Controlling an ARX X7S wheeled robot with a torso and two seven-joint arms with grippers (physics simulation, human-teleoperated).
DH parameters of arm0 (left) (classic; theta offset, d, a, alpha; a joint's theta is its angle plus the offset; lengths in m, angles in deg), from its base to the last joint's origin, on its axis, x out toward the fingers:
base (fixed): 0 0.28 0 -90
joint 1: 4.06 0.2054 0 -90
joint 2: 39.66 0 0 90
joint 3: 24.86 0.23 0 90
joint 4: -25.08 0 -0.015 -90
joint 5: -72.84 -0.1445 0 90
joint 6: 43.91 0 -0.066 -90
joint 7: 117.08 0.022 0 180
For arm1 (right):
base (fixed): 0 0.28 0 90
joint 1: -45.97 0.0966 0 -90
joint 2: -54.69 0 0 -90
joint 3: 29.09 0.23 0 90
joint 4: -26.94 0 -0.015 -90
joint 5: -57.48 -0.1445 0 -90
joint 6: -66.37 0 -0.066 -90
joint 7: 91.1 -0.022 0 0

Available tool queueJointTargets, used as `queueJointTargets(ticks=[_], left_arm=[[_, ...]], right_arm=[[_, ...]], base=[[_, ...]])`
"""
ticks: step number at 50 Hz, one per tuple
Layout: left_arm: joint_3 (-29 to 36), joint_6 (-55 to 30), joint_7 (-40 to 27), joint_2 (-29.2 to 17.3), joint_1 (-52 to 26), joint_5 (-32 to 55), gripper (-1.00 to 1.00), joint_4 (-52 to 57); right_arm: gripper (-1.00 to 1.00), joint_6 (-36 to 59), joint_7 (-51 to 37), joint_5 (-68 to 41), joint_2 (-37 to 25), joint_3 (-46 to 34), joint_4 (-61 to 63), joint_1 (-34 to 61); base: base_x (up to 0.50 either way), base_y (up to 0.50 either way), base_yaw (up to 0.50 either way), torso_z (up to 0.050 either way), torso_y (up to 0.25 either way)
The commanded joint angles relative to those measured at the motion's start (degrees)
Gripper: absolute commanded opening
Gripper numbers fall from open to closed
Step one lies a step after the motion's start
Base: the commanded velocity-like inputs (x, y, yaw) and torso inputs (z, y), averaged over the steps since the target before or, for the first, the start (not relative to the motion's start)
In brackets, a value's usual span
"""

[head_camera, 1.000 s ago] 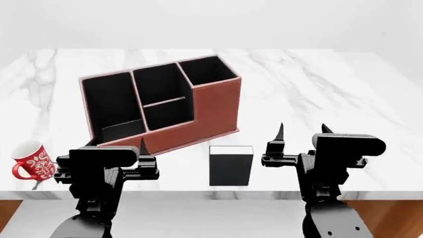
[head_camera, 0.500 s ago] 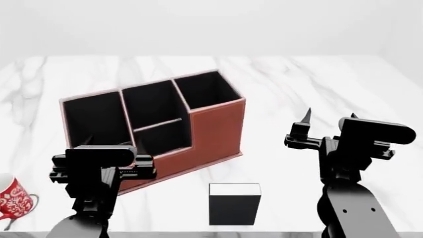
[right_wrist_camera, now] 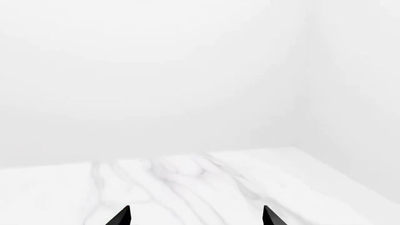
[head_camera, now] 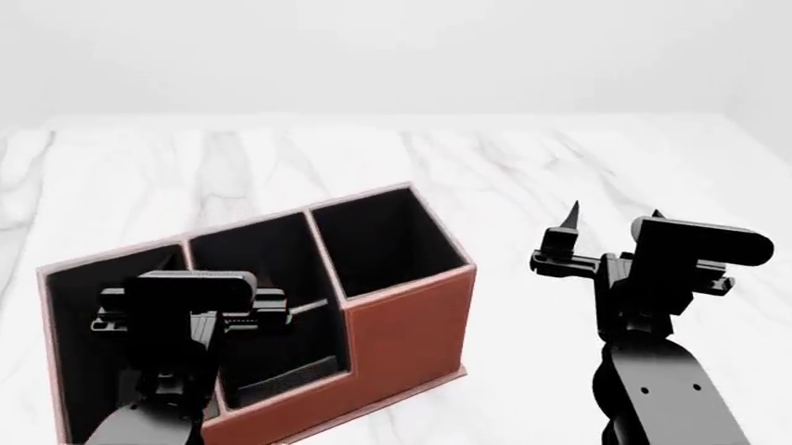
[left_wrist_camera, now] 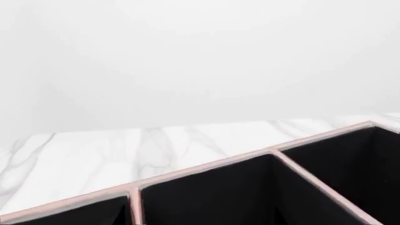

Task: Pick up the book and place it in the left compartment of the caddy.

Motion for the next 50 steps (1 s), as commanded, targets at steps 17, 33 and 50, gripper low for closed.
queueJointTargets(ticks=[17, 33, 50], left_arm=[[0.46, -0.8, -0.68, -0.52, -0.41, 0.84, 1.0, 0.52], [0.06, -10.79, 0.37, -2.06, -4.96, 5.0, 1.0, 3.54], [-4.44, -49.27, 25.15, -11.88, -36.49, 44.99, 1.0, 9.71]], right_arm=[[1.0, 0.1, -1.21, 0.08, -0.32, -0.97, -0.43, 0.55], [1.0, -0.39, -1.11, -0.57, -0.64, -1.15, -0.22, 0.44], [1.0, -0.34, -1.24, -0.23, -1.29, -2.22, -1.77, 1.28]], base=[[-0.01, 0.0, 0.0, 0.0, 0.001], [-0.04, 0.0, 0.0, 0.0, 0.0], [0.0, 0.0, 0.0, 0.0, 0.0]])
